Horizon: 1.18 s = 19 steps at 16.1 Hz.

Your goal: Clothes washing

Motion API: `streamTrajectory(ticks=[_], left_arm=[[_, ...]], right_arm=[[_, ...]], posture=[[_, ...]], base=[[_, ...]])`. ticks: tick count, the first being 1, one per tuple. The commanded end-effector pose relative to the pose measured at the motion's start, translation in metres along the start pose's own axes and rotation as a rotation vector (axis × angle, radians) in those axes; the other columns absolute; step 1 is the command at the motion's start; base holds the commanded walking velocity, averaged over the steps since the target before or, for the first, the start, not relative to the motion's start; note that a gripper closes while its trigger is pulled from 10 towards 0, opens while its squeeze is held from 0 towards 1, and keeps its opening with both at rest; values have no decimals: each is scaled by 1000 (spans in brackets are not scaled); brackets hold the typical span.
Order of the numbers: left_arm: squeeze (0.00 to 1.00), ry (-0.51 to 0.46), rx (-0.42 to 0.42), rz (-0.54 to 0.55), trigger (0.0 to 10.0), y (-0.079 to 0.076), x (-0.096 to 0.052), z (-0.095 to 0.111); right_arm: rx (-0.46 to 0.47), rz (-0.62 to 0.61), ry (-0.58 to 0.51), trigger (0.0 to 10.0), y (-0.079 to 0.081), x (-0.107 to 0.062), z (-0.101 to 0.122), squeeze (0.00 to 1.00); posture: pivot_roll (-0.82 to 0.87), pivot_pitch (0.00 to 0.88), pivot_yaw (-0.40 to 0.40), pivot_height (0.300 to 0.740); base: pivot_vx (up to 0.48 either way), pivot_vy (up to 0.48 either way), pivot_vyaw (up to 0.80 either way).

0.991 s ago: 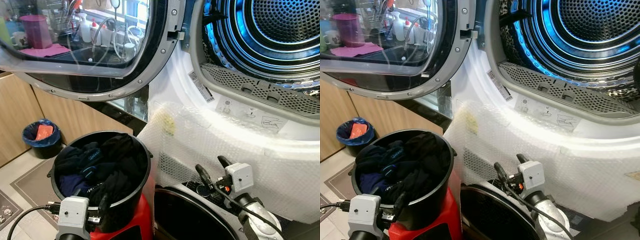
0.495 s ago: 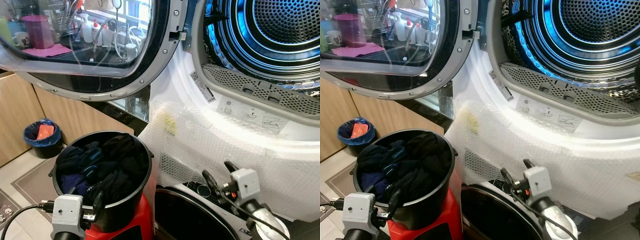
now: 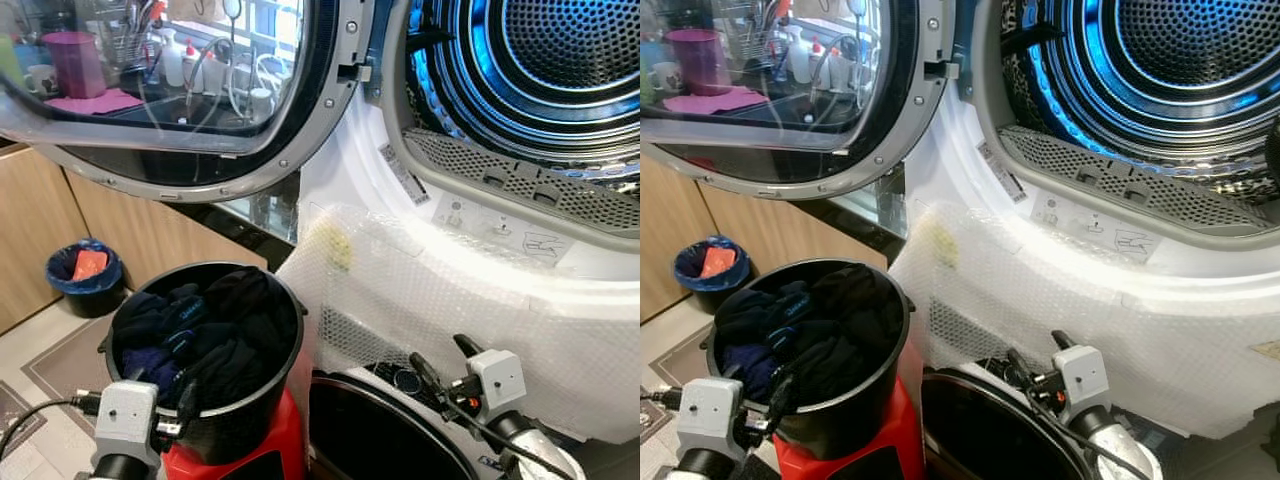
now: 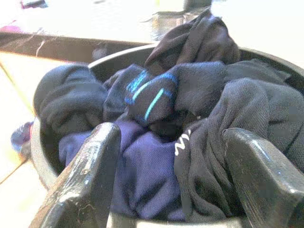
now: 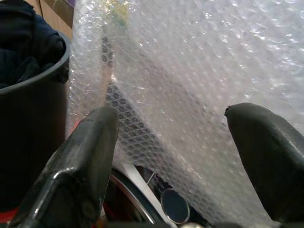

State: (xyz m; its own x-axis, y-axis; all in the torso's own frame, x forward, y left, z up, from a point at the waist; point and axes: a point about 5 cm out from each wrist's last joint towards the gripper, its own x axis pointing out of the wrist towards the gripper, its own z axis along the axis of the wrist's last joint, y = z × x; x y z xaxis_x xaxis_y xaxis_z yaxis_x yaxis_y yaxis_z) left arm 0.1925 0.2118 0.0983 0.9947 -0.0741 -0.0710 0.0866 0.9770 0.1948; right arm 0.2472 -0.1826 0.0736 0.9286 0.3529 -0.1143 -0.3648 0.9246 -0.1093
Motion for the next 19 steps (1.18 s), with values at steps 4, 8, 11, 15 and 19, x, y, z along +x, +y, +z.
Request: streamTrajectory(ticks=[4,8,11,15,19], left_arm=[[0,-58,47,-78,10000,-6,2,11],[0,-58,85,-130,10000,-5,4,12],[0,-48,99,-132,10000,-2,5,10],[0,-45,161,-207,10000,-3,4,9],[0,-50,132,-229,10000,-6,5,11]], right_arm=[[-14,-6,-2,10000,-2,-1,0,0],[-13,-14,-4,10000,-3,-1,0,0],[-12,-16,-5,10000,-3,-2,0,0],[-9,-20,-6,10000,-2,-2,0,0],[-7,-19,-6,10000,-2,-2,0,0]], posture=[[147,34,-95,740],[147,35,-93,740],[143,38,-92,740],[144,42,-91,740],[141,43,-89,740]], base=[[0,0,0],[0,0,0],[0,0,0],[0,0,0],[0,0,0]])
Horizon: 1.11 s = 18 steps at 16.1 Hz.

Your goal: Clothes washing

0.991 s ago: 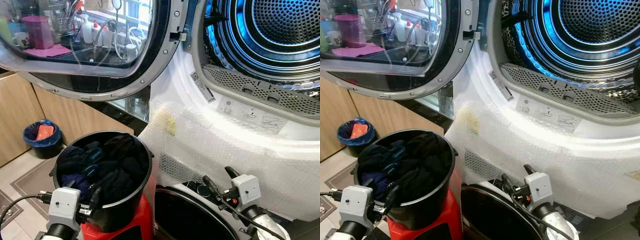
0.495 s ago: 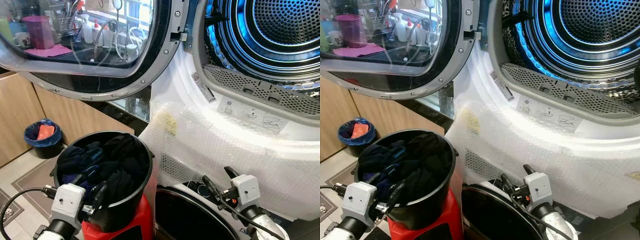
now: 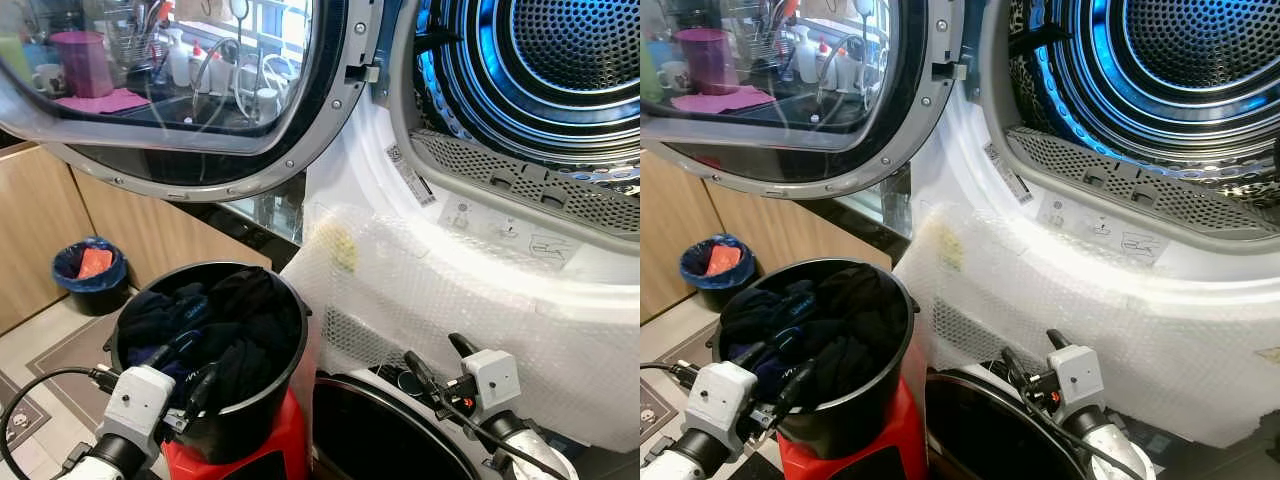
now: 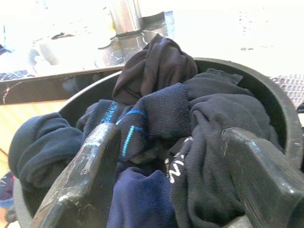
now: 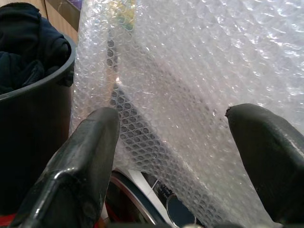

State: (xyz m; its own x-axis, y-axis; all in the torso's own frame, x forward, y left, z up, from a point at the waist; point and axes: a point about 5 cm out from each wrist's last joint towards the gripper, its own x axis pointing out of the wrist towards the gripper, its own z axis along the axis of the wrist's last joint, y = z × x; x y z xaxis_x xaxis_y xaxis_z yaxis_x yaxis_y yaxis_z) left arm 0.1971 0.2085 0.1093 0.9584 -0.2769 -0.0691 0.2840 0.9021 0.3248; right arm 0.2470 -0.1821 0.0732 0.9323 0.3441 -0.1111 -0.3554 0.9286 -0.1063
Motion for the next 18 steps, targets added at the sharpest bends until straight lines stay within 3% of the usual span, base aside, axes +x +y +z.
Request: streamTrajectory(ticks=[1,2,3,5,7,8,12,15,18], left_arm=[[0,1,-39,-70,10000,-9,1,1],[0,-7,-37,-82,10000,-11,1,3],[0,-15,-103,-127,10000,-17,0,6],[0,-10,-51,-94,10000,-14,1,4],[0,-11,-60,-97,10000,-14,0,3],[0,1,-36,-59,10000,-8,0,-1],[0,-8,-74,-10,10000,2,0,2],[0,27,-90,50,10000,14,-6,-8],[0,39,-71,51,10000,14,-7,-13]], right_arm=[[-12,-10,-3,10000,-3,-2,1,0],[-12,-10,-3,10000,-3,-2,1,0],[-10,-13,-2,10000,-3,-3,1,0],[-11,-15,0,10000,-3,-3,1,0],[-11,-15,0,10000,-3,-3,1,0],[-12,-14,0,10000,-3,-3,1,0],[-12,-13,0,10000,-3,-3,1,0],[-14,-12,-2,10000,-3,-3,2,0],[-13,-12,-4,10000,-4,-2,3,0]], posture=[[141,43,-89,740],[141,43,-89,740],[138,47,-87,740],[138,48,-88,740],[136,49,-88,740],[136,49,-88,740],[137,51,-90,740],[137,52,-92,740],[138,53,-98,740]], base=[[0,0,0],[0,0,0],[0,0,0],[0,0,0],[0,0,0],[0,0,0],[0,0,0],[0,0,0],[0,0,0]])
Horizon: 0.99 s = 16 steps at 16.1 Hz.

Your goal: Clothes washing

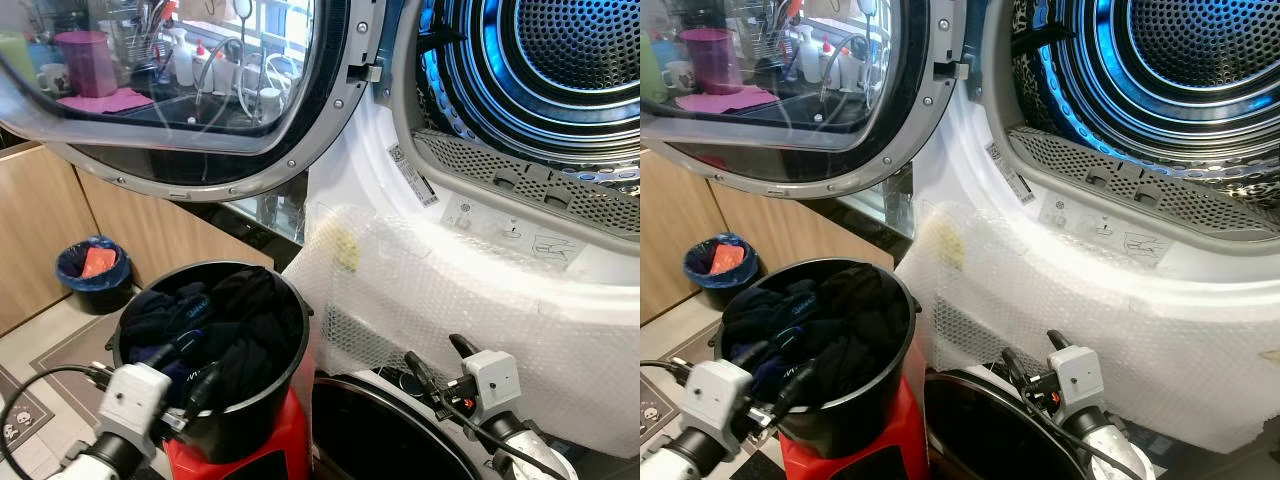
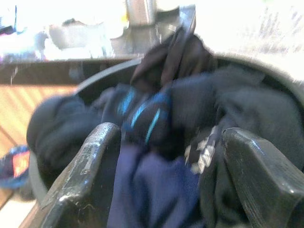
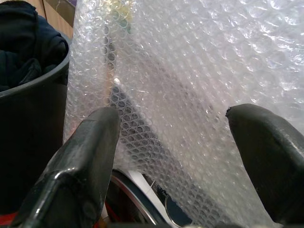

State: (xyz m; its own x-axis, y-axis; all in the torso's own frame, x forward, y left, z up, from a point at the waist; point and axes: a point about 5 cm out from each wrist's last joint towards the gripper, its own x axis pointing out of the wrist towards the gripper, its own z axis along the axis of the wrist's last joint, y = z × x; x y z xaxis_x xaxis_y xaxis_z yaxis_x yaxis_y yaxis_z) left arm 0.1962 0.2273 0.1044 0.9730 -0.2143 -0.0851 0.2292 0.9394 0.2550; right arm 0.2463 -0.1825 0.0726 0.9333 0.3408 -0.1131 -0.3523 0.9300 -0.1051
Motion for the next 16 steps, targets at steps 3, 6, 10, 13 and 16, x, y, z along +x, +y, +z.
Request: streamTrajectory(ticks=[3,6,10,13,16], left_arm=[[0,11,11,13,10000,2,1,-6],[0,-9,0,16,10000,2,8,-4],[0,-51,-31,-8,10000,-6,14,6],[0,-79,-51,-61,10000,-23,16,13],[0,-81,-70,-103,10000,-35,17,14]], right_arm=[[-16,-1,-9,10000,-2,-1,4,0],[-17,-3,-15,10000,-4,0,6,0],[-18,-9,-17,10000,-5,-1,7,0],[-20,-14,-17,10000,-6,-1,7,0],[-18,-17,-18,10000,-6,-2,7,0]], posture=[[136,52,-100,740],[127,45,-101,740],[119,38,-98,740],[115,36,-93,740],[115,36,-93,740]], base=[[0,0,0],[0,0,0],[0,0,0],[0,0,0],[0,0,0]])
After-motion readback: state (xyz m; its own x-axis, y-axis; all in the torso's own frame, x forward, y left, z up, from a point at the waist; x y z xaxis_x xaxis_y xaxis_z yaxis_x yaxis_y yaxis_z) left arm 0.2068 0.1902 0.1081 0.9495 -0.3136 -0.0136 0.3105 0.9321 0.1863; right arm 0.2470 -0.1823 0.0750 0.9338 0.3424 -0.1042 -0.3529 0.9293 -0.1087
